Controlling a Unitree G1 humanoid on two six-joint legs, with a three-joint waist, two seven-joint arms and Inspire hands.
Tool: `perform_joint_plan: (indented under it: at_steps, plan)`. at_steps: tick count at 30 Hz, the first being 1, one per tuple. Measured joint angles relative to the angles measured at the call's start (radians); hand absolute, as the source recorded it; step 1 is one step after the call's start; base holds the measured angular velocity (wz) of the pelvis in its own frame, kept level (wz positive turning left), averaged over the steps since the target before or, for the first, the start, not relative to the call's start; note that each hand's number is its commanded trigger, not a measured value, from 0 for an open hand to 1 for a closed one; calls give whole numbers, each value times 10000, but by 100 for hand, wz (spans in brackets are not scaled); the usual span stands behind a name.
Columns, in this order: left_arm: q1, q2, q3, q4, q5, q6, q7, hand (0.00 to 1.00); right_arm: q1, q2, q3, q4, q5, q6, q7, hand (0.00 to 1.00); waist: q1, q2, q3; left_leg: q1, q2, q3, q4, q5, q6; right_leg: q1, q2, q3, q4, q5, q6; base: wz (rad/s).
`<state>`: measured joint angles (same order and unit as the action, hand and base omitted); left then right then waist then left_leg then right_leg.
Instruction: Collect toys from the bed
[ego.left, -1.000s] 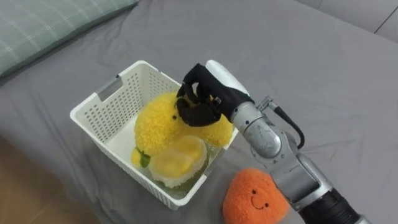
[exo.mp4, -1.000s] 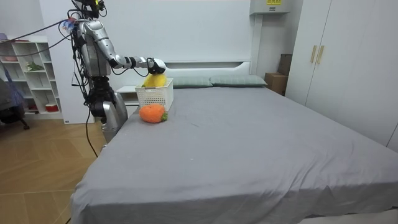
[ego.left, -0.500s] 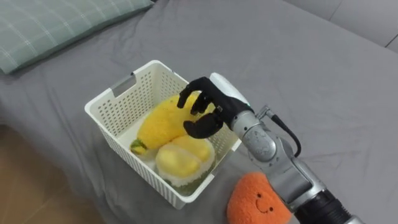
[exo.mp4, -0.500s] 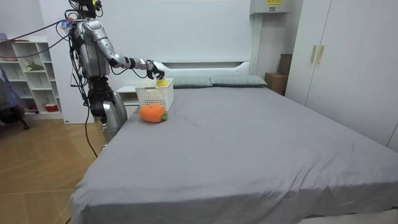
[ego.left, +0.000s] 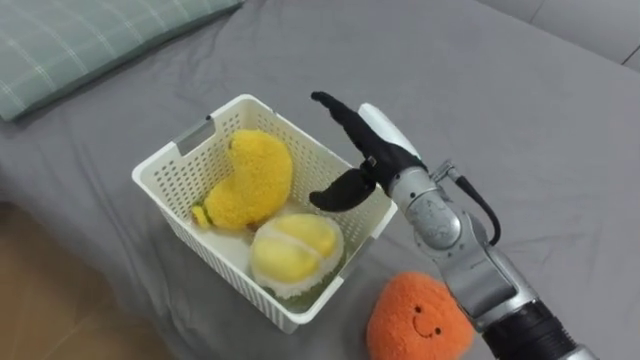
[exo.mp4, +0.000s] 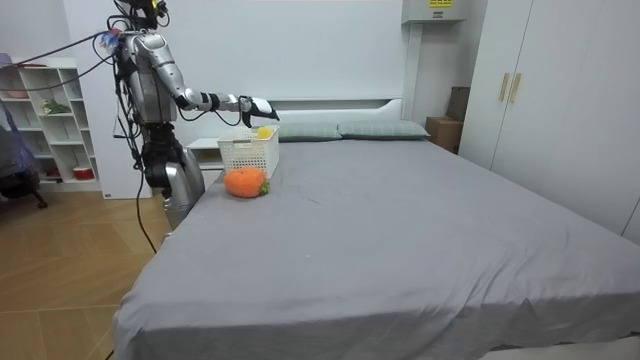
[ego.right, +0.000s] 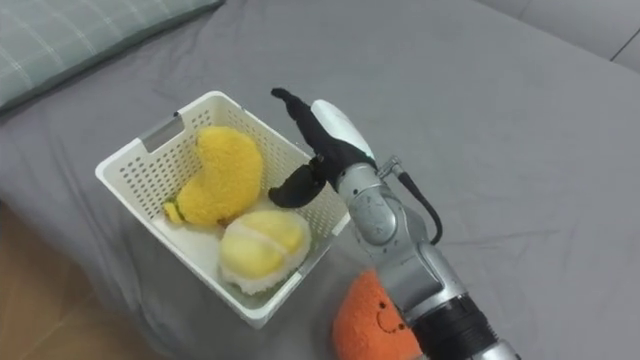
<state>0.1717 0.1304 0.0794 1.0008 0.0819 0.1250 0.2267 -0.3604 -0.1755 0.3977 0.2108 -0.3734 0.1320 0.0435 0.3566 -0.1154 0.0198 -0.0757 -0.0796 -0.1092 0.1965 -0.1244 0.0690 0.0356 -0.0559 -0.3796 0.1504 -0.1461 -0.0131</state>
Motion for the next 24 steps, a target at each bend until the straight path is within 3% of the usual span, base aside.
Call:
perform_joint_plan:
  at_steps: [6,15,16,17,20,24]
  plan:
    - [22,43,250,-1,-74,-38,78,0,83,-383,-179,-14,651,-267,-455,0,-278,75,-44,214,66,299,-157,1,7,38,-2,280,6,0,2,-15]
    - [221,20,429,16,-360,-160,287,0,2155,-645,-1576,-348,1436,-459,-1301,0,-1114,91,-187,583,167,781,-340,-24,26,182,57,793,28,6,6,-16]
    - [239,7,451,-3,-356,-164,286,0,2451,-630,-1806,-348,1478,-459,-1301,0,-1365,128,-197,594,169,799,-339,-27,28,188,55,809,36,8,7,-7]
    - [222,-11,470,-14,-342,-191,286,0,2666,-622,-2042,-343,1557,-459,-1312,0,-1588,179,-193,596,170,810,-355,-30,31,189,55,837,49,12,10,-5]
    - [217,-31,473,18,-362,-302,286,0,3040,-635,-2544,-218,1913,-467,-1506,0,-1825,328,-160,710,209,1021,-435,-36,33,182,81,1073,96,18,9,-21]
    - [347,-34,503,23,-340,-502,288,0,3474,-670,-2901,-218,1931,-475,-1602,0,-1949,442,-152,828,277,1326,-442,-103,45,147,124,1349,181,19,8,-25]
